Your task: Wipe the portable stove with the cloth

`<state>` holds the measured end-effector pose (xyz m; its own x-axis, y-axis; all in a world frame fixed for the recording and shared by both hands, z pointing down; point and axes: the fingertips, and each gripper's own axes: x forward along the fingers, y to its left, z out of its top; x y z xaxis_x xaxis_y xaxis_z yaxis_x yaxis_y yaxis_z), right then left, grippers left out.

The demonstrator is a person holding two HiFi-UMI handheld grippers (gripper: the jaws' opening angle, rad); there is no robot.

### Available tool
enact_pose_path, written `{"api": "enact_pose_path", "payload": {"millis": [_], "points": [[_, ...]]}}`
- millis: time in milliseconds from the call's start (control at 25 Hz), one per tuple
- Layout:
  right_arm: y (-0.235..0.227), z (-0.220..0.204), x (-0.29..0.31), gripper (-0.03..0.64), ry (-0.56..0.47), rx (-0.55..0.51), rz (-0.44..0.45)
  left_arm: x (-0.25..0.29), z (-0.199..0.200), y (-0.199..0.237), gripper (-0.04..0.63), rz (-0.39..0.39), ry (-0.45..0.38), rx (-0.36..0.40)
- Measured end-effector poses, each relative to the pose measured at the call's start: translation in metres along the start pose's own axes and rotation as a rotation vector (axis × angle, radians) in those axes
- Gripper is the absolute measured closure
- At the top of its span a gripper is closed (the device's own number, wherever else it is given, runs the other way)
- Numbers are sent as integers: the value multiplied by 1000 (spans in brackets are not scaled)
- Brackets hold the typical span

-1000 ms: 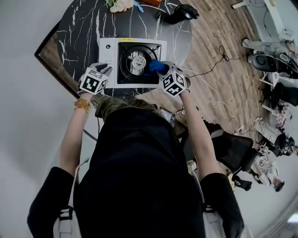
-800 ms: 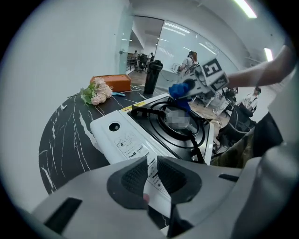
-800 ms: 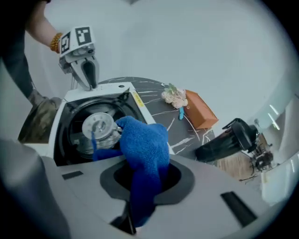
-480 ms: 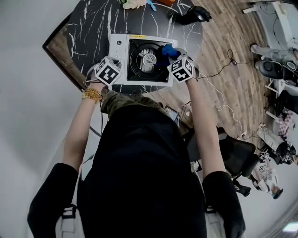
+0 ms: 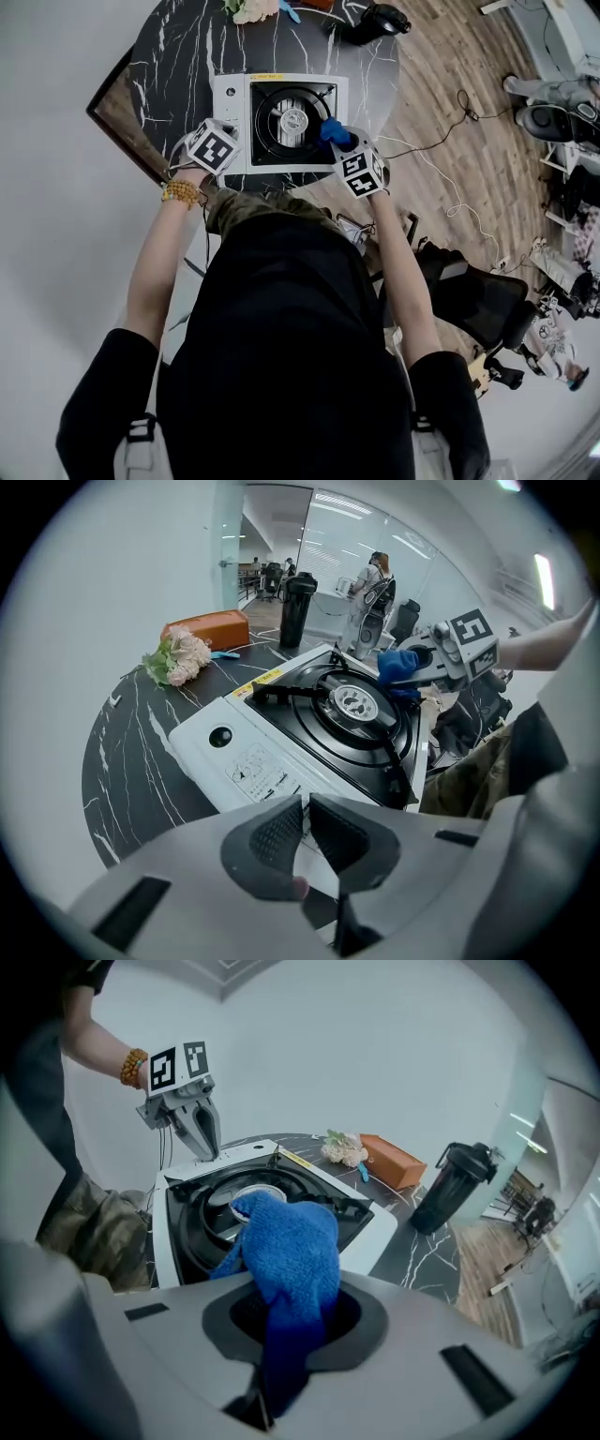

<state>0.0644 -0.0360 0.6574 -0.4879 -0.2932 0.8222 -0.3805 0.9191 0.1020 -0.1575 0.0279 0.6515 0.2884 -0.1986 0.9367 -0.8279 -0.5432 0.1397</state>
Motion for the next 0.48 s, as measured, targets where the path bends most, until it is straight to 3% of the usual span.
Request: {"api": "enact_pose_path", "payload": {"millis": [160,280,360,480], "points": [[11,-5,-11,575,5,163,135,-4,4,-1,565,-2,2,19],[26,27,-34,575,-122,177,172,-2,1,0,565,0,10,19],[48,45,-39,575,-161,48,173,0,-1,1,565,4,9,16],[91,32,-26,575,-42,-355,138,-2,1,-1,565,11,-4,31]]}}
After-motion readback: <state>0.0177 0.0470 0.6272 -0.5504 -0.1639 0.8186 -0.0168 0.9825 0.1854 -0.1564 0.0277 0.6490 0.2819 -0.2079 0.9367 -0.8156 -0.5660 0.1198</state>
